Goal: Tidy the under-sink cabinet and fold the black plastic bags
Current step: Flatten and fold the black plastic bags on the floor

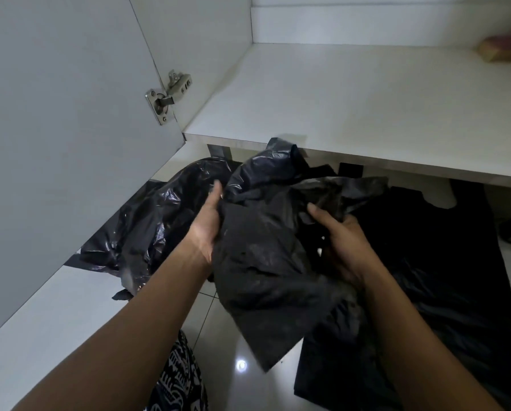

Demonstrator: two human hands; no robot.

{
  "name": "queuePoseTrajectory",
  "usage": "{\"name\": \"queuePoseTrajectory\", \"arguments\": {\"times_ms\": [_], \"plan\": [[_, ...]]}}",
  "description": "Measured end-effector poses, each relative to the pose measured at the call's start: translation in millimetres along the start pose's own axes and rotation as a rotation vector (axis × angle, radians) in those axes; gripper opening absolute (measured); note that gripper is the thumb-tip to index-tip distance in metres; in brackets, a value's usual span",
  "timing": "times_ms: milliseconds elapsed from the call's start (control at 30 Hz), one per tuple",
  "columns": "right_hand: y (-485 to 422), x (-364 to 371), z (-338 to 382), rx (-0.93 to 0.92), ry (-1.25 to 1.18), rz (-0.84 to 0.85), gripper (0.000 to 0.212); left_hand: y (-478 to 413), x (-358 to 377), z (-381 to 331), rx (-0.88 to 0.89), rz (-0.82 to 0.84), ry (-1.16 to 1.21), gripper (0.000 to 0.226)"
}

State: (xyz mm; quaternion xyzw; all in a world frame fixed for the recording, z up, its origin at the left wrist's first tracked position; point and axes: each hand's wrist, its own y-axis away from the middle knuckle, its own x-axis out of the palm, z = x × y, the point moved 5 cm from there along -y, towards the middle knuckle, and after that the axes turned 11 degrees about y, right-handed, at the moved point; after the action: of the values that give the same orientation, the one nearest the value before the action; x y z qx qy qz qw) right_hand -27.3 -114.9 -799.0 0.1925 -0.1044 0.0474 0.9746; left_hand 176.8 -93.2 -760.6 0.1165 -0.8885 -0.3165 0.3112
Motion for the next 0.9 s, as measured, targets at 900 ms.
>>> {"name": "queuePoseTrajectory", "arguments": {"times_ms": [900], "plan": [[78, -251, -11, -0.099, 0.589, -0.442, 0.089, -78, 87, 126, 0.194, 0.168, -0.690, 0.047]]}}
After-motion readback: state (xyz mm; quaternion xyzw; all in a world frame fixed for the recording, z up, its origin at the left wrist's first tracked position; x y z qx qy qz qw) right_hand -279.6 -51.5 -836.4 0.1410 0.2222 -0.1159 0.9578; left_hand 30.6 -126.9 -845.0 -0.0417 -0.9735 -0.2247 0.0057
